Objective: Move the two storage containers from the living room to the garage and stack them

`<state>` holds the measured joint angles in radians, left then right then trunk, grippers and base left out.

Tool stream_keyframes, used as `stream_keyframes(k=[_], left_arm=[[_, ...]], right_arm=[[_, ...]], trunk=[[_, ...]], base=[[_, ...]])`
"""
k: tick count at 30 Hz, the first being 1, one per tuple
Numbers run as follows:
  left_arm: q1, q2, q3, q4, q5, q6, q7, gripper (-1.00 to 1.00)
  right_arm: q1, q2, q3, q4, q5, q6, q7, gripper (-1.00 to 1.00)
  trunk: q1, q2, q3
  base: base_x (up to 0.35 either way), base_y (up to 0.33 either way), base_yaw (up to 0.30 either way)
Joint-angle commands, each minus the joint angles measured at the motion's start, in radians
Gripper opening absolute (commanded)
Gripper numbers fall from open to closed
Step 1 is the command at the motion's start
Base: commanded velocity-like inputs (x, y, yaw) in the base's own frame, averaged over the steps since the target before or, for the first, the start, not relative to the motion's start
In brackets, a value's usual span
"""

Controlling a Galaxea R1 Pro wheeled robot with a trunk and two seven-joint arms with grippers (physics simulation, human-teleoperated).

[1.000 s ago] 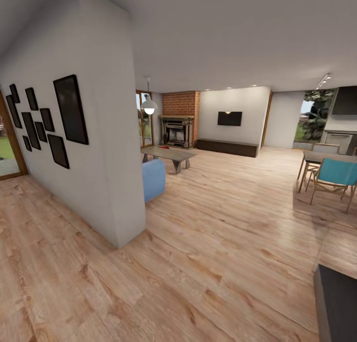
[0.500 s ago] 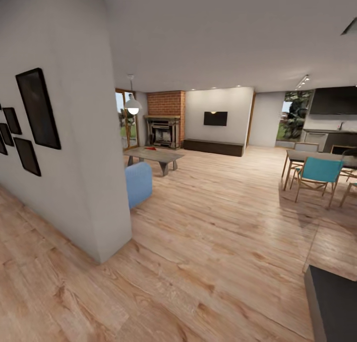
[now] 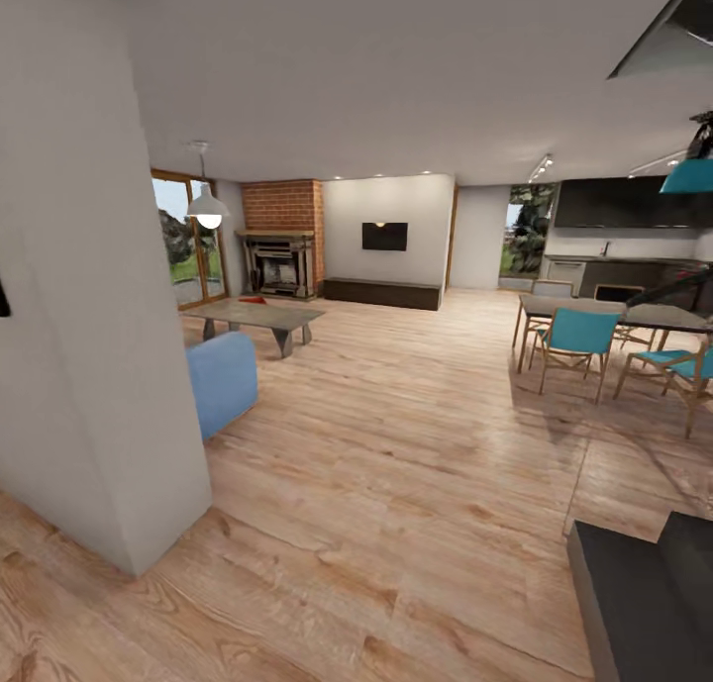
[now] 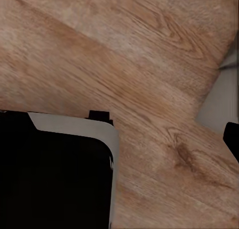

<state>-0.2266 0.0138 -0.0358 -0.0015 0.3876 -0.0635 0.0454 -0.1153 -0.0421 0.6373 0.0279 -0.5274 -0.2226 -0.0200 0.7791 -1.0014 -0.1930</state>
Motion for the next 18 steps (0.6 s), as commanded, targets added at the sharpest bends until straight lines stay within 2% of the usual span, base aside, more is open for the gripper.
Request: stream_keyframes(k=[1,18], left_arm=[[0.0,0.0,-0.004,0.0,0.005,-0.002,0.002,1.0],[0.0,0.0,-0.004,0.0,0.005,0.002,0.002,1.0]], right_arm=[[-0.001,0.001,0.008,0.003,-0.006,-0.004,0.0,1.0],[-0.001,0.0,0.008,0.003,-0.006,-0.005,0.0,1.0]], trunk=[[0.001,-0.001,-0.001],[0.001,-0.001,-0.001]], base=[[0.327,0.0,-0.287],[0.327,0.0,-0.281]])
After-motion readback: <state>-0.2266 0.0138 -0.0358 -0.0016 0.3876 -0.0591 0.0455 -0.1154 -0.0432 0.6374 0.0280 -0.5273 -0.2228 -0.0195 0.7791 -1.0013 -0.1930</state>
